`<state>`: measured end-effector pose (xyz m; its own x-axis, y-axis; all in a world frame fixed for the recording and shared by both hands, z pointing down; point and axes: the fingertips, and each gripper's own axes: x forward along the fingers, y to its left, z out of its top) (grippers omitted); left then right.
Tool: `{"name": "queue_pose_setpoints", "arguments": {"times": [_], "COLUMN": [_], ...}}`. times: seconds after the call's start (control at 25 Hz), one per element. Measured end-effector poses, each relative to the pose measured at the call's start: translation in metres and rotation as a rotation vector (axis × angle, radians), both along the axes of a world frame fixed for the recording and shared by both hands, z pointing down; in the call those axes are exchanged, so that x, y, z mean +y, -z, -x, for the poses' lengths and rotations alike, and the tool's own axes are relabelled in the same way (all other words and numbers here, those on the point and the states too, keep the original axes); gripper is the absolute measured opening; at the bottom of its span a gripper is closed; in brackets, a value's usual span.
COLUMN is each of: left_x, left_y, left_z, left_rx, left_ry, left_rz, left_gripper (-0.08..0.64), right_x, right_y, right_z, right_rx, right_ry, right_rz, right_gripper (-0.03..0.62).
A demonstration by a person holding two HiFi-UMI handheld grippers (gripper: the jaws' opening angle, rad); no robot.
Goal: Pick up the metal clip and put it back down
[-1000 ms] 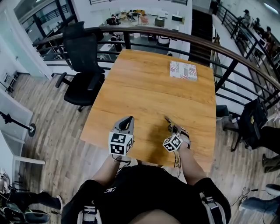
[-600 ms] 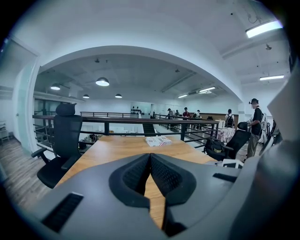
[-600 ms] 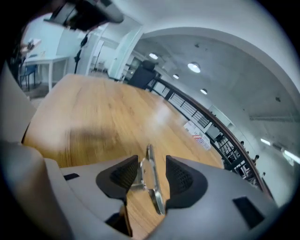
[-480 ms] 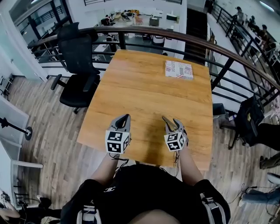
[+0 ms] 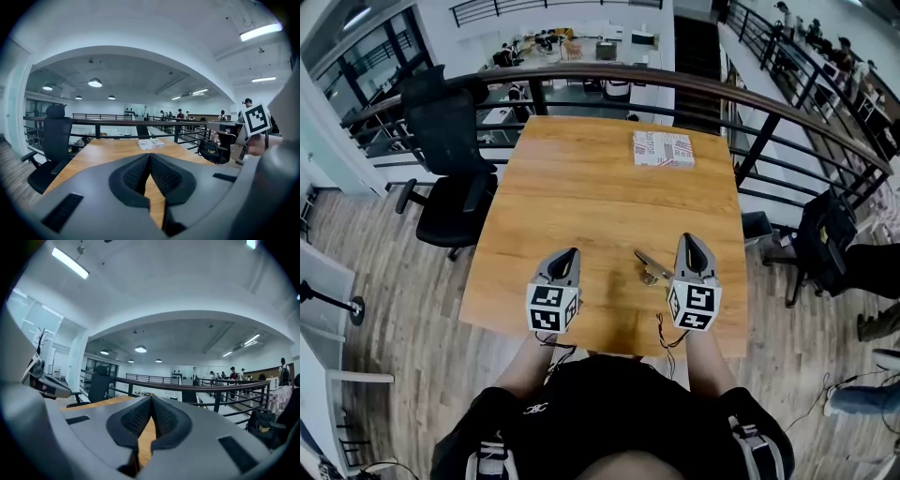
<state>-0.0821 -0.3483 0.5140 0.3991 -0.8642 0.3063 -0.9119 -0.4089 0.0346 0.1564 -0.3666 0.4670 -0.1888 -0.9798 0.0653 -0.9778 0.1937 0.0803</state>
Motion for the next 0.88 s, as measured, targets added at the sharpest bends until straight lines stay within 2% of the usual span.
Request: {"name": "queue_pose_setpoints", "arguments": {"times": [0.24, 0.4, 0.88], "left_x": [-0.002, -0.004, -0.006], "left_y": [0.002, 0.004, 0.0], "left_z": [-0.015, -0.014, -0.014], "left_rx": [0.003, 0.003, 0.007], "left_ry": [-0.037, -0.044, -0.05], "left_rz": [-0.008, -0.016, -0.011], "left_gripper": [0.018, 0.018, 0.018], "right_x": [0.014, 0.014, 0.014], "right_y": [-0.008, -0.01, -0.003], "right_z": [-0.007, -0.005, 0.003], "right_rx": [0.004, -0.021, -0.017], "right_ry": [-0.018, -0.014, 0.008], "right_rz": [-0.01, -0.003, -0.034], "right_gripper": [0.012, 0.012, 0.012]}}
